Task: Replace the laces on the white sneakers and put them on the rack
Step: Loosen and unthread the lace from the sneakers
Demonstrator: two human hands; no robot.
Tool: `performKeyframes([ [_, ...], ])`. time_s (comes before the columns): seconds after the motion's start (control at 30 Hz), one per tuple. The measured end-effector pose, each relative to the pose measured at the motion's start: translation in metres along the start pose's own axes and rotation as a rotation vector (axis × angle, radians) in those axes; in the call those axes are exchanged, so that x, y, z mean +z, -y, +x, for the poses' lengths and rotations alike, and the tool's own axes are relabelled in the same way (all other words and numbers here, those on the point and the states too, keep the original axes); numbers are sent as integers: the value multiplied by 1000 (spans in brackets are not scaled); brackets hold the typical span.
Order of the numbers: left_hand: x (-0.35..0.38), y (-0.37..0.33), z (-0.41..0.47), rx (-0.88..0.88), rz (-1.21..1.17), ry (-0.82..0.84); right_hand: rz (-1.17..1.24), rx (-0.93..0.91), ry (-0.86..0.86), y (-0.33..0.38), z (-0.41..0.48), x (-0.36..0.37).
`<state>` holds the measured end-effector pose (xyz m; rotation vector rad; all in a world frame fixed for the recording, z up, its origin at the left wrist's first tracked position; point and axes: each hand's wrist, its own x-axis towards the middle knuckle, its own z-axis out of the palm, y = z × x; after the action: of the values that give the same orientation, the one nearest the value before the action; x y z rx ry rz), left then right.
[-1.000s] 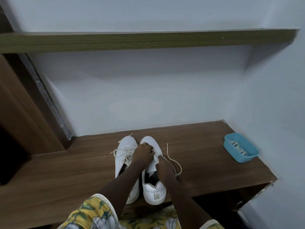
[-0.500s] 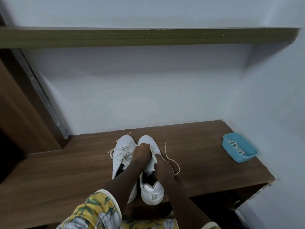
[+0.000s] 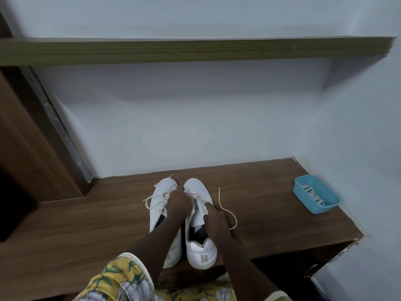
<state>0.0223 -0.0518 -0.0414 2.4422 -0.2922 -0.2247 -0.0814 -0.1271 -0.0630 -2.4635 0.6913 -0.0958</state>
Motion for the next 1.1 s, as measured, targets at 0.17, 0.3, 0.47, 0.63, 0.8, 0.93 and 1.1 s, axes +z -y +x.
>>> performKeyframes([
  [0.17, -3, -9, 2, 354, 339, 8, -5, -7, -3, 1, -1, -1],
  [0.3, 2, -15, 2, 481, 655, 9, -11, -8, 1, 2, -2, -3],
  [0.47, 3, -11, 3, 464, 760, -8, 9, 0, 13, 1, -2, -3],
  [0.63, 1, -3, 5, 413, 745, -55, 4, -3, 10, 1, -2, -2],
  [0.8, -13, 6, 7, 320, 718, -133, -54, -8, 4, 2, -1, -2],
  [0.93, -22, 20, 12, 174, 652, -195, -107, -46, 11, 1, -2, -1],
  [1.1, -21, 19, 11, 91, 549, -156, -42, -31, -1, 1, -1, 0],
])
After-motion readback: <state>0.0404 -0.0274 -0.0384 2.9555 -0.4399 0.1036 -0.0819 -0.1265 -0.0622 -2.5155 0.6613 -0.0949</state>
